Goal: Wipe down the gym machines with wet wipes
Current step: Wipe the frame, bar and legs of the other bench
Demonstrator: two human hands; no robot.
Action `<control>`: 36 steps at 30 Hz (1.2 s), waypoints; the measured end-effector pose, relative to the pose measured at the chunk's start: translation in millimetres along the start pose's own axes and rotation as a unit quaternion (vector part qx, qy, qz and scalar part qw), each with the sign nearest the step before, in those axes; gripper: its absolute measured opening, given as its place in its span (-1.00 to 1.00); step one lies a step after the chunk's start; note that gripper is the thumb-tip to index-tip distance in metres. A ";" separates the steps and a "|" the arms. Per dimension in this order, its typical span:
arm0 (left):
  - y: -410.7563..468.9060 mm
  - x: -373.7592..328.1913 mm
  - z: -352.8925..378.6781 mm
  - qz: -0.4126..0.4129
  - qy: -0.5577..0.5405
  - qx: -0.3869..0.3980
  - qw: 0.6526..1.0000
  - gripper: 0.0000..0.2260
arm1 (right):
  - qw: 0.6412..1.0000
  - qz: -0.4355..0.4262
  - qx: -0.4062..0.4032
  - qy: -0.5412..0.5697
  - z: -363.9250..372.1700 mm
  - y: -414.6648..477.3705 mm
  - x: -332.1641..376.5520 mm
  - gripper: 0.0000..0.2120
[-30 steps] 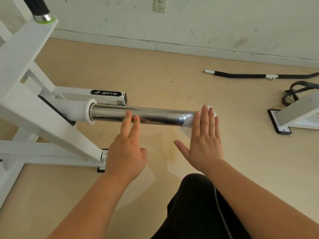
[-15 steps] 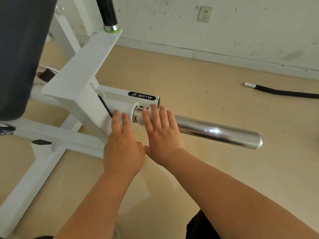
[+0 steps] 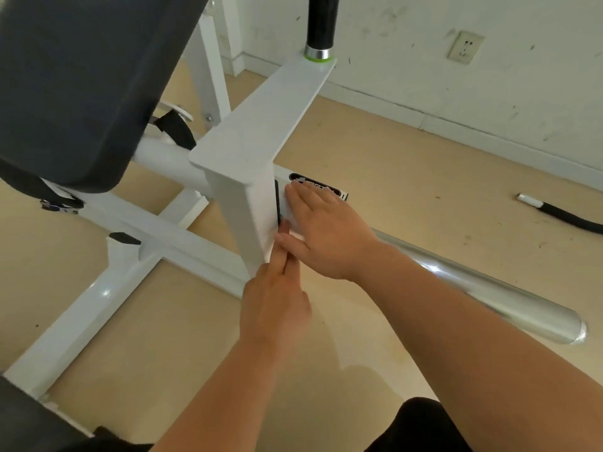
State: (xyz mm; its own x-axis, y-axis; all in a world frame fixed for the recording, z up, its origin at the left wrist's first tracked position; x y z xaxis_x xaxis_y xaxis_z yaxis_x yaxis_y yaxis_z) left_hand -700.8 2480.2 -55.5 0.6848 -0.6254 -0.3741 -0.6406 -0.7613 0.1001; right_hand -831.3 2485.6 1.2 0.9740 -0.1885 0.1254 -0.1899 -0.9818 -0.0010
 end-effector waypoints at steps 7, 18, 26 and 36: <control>0.7 7.7 2.8 0.019 0.000 0.029 0.999 -0.25 | 0.982 -0.125 -0.058 -0.128 18.5 -38.3 -9.8 -0.16; 1.7 23.5 -0.5 0.026 -0.024 0.006 0.999 -0.22 | 0.990 -0.094 -0.052 -0.093 14.7 -18.8 3.1 -0.06; -1.2 24.8 -3.8 0.026 -0.007 0.023 0.999 -0.14 | 0.975 -0.057 -0.079 -0.198 42.2 -64.7 -9.9 -0.09; -8.5 -21.4 -2.2 0.020 -0.055 -0.017 0.998 -0.14 | 0.968 0.107 -0.083 -0.214 46.9 -132.4 -36.3 -0.05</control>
State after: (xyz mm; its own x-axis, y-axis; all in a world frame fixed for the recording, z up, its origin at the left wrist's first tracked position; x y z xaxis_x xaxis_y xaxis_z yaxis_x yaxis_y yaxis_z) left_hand -709.3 2499.7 -46.3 0.6160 -0.6339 -0.4677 -0.6529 -0.7430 0.1473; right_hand -835.7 2621.4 -49.8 0.8656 -0.4137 -0.2821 -0.3753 -0.9090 0.1813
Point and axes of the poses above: each hand's wrist, its own y-axis towards the middle knuckle, its own z-axis out of the palm, x = y × z, the point moved 3 cm from there along y, towards the middle knuckle, and after that the axes turned 6 degrees about -x, right-handed, at the moved point
